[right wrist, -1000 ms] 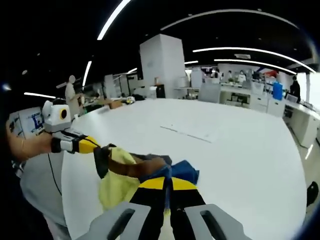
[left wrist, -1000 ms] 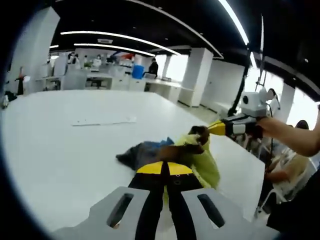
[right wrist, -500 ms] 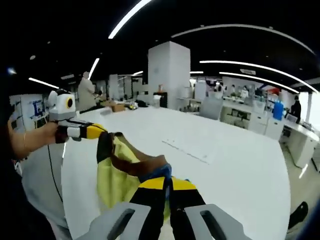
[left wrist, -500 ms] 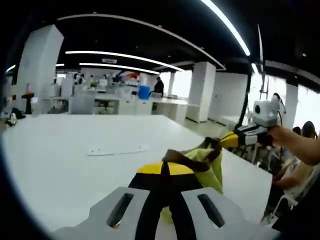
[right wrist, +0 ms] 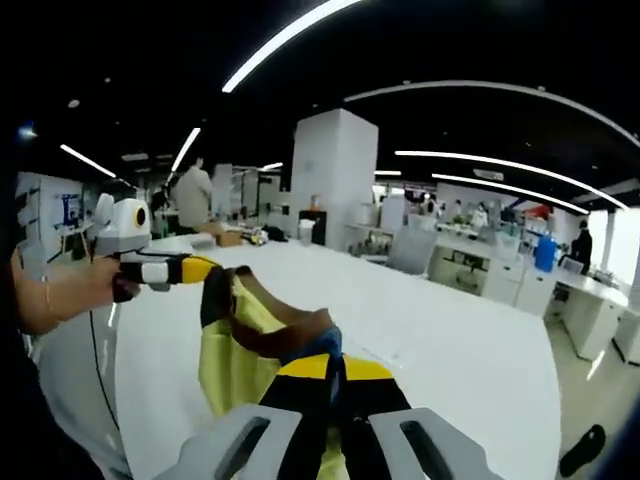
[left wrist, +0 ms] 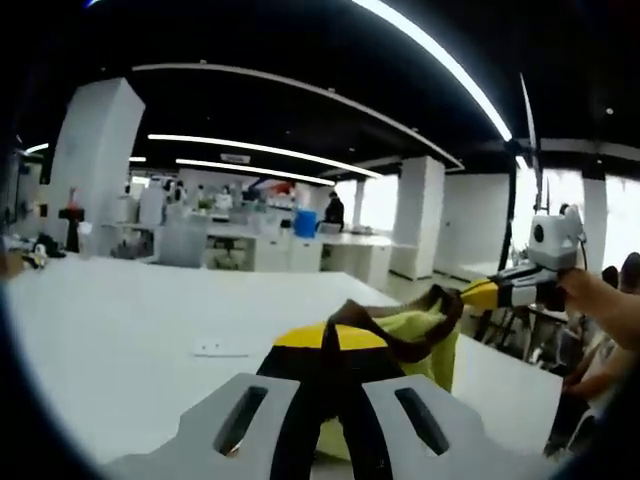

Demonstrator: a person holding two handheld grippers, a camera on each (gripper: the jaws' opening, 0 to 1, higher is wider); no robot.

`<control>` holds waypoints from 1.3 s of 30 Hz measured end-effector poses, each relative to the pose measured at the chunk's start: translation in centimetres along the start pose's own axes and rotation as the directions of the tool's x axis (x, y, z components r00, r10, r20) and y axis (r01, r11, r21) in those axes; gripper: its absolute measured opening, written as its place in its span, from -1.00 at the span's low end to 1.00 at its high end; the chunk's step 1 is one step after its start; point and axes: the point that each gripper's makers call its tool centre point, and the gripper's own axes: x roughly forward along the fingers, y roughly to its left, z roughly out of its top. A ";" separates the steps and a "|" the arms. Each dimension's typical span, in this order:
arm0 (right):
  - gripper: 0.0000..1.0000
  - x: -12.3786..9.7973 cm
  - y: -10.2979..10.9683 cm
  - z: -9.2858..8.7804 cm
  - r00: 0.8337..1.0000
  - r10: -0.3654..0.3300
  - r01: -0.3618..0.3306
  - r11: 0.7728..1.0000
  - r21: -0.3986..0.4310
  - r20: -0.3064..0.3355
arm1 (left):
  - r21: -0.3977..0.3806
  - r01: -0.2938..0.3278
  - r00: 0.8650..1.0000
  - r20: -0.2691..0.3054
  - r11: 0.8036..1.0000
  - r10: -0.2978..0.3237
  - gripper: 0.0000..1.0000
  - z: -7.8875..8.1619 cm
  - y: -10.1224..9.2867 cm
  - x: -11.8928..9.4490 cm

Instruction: Fold the garment on the visible template until the final outline fits inside the template.

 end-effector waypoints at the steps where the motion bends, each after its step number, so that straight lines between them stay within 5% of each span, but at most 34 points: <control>1: -1.00 0.2 -0.1 0.0 1.000 -0.003 0.003 1.000 0.005 0.000 | -0.005 -0.003 1.000 0.007 1.000 0.003 -1.00 0.1 0.1 0.2; 11: -1.00 4.0 -3.1 0.4 0.997 -0.073 0.072 0.997 0.014 0.027 | -0.058 -0.061 0.995 0.078 0.996 0.065 -1.00 0.6 2.7 3.9; 21: -1.00 9.4 -7.0 -1.9 0.988 -0.152 0.149 0.981 0.123 0.012 | -0.108 -0.142 0.987 0.064 0.984 0.149 -1.00 -2.2 6.5 8.7; 25: -1.00 12.0 -8.7 -4.1 0.982 -0.188 0.191 0.968 0.162 -0.032 | -0.156 -0.173 0.983 0.026 0.973 0.179 -1.00 -4.7 8.4 10.9; 27: -1.00 13.2 -9.4 -5.5 0.977 -0.201 0.209 0.961 0.180 -0.064 | -0.265 -0.179 0.982 0.003 0.947 0.187 -1.00 -6.3 9.1 11.8; 33: -1.00 16.3 -10.9 -8.2 0.970 -0.216 0.234 0.951 0.203 -0.109 | -0.272 -0.220 0.975 -0.027 0.937 0.222 -1.00 -9.7 11.1 14.1; 39: -1.00 19.3 -12.1 -13.0 0.948 -0.254 0.296 0.925 0.237 -0.194 | -0.288 -0.244 0.970 -0.067 0.926 0.234 -1.00 -13.2 12.4 15.8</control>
